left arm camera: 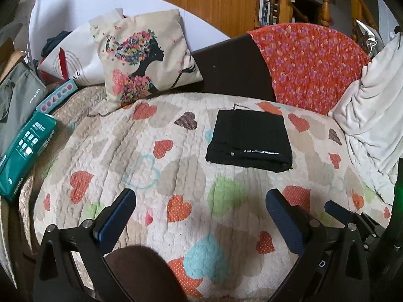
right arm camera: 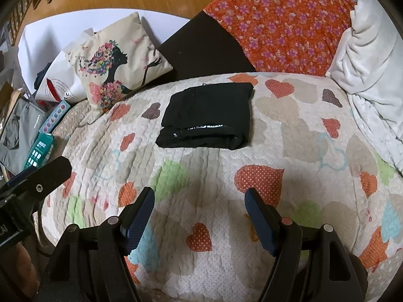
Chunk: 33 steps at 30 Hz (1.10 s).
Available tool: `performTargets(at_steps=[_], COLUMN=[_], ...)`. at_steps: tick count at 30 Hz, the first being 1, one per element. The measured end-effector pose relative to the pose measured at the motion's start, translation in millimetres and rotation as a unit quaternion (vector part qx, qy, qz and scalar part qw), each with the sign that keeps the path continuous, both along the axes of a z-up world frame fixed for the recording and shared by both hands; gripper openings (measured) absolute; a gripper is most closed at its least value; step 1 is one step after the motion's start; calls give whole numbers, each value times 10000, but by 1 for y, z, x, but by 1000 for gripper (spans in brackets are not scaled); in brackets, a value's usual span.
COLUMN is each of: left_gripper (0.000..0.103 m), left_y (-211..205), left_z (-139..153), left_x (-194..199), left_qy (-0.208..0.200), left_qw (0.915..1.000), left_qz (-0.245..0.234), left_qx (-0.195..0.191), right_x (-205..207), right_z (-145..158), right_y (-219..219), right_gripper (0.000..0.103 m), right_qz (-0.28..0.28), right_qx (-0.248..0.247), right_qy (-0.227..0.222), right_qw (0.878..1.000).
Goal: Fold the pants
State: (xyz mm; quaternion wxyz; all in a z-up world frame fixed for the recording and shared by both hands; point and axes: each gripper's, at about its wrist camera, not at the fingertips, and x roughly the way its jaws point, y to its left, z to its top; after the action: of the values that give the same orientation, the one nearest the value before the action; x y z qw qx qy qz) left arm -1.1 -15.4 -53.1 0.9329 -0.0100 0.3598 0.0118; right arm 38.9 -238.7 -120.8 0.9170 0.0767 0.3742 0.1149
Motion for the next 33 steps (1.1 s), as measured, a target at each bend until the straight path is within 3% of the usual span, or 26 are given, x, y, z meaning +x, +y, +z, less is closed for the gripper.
performTargets(at_steps=[33], left_gripper=[103], left_y=[3], left_z=[-49], left_x=[39], left_qy=[809], left_qw=[9966], left_qz=[-14], left_qx=[-136], right_x=[29], right_z=[-29], right_y=[0], right_gripper=[81], right_qz=[-68], right_qx=[-131], right_qy=[416], right_qw=[9990])
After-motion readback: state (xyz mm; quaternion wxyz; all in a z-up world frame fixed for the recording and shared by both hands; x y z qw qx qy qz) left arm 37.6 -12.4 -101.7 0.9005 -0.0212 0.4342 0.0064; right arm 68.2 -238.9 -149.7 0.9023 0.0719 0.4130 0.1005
